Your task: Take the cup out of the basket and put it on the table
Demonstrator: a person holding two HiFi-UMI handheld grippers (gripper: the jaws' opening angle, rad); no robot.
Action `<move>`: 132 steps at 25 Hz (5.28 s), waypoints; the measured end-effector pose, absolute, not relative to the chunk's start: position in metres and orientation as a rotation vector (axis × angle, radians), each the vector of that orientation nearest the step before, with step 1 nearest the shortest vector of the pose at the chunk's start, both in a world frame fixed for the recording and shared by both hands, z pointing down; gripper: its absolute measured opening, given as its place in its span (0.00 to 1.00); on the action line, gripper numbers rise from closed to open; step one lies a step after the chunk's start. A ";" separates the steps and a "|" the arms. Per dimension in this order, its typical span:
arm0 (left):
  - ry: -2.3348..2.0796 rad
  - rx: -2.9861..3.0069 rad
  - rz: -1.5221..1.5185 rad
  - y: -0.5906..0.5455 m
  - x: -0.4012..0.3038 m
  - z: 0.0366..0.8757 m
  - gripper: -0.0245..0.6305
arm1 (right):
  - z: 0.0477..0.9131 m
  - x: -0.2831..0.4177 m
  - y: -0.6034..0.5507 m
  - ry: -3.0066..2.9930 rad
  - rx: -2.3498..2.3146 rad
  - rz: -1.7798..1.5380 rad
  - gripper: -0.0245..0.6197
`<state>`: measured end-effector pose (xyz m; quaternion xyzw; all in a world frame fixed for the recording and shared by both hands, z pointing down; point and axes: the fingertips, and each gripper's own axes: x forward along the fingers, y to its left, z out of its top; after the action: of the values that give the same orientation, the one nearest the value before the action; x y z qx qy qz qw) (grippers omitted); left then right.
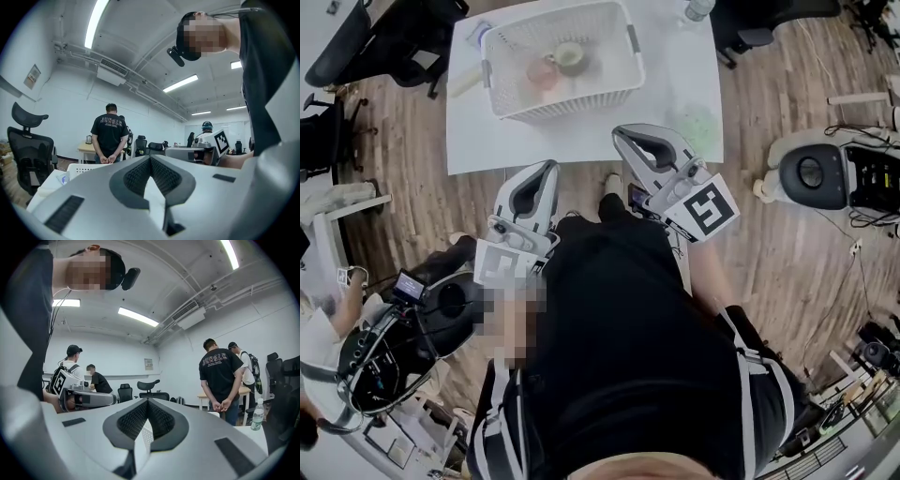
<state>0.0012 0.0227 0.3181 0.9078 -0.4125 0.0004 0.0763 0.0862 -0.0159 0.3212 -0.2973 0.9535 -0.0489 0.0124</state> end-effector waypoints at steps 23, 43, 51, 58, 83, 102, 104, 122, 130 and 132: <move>-1.246 2.669 0.051 -0.042 -0.039 0.324 0.07 | 0.330 0.045 -0.068 3.028 -0.915 -0.185 0.07; -1.055 2.771 0.181 -0.087 -0.111 0.342 0.07 | 0.324 -0.027 -0.105 3.044 -1.121 -0.095 0.07; -1.119 2.716 0.129 -0.100 -0.116 0.343 0.07 | 0.330 -0.034 -0.124 3.083 -1.089 -0.112 0.07; -1.107 2.707 0.139 -0.110 -0.113 0.350 0.07 | 0.345 -0.038 -0.152 3.182 -1.048 -0.056 0.07; -1.188 2.626 0.191 -0.157 -0.140 0.376 0.07 | 0.446 -0.090 -0.246 3.626 -0.530 0.078 0.16; -1.216 2.566 0.214 -0.159 -0.154 0.387 0.07 | 0.562 -0.121 -0.221 3.913 0.036 0.149 0.17; -1.216 2.564 0.212 -0.158 -0.154 0.388 0.07 | 0.572 -0.122 -0.216 3.939 0.088 0.163 0.17; -1.226 2.533 0.207 -0.155 -0.160 0.394 0.07 | 0.620 -0.123 -0.207 4.059 0.248 0.194 0.17; -1.221 2.525 0.212 -0.154 -0.161 0.396 0.07 | 0.629 -0.122 -0.205 4.088 0.278 0.229 0.17; -1.220 2.525 0.210 -0.154 -0.161 0.396 0.07 | 0.631 -0.121 -0.205 4.099 0.274 0.242 0.17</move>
<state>-0.1605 -0.1539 0.3958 0.8857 -0.4280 0.0736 0.1642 -0.1211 -0.2054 0.6312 0.0589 0.8803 0.0519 -0.4679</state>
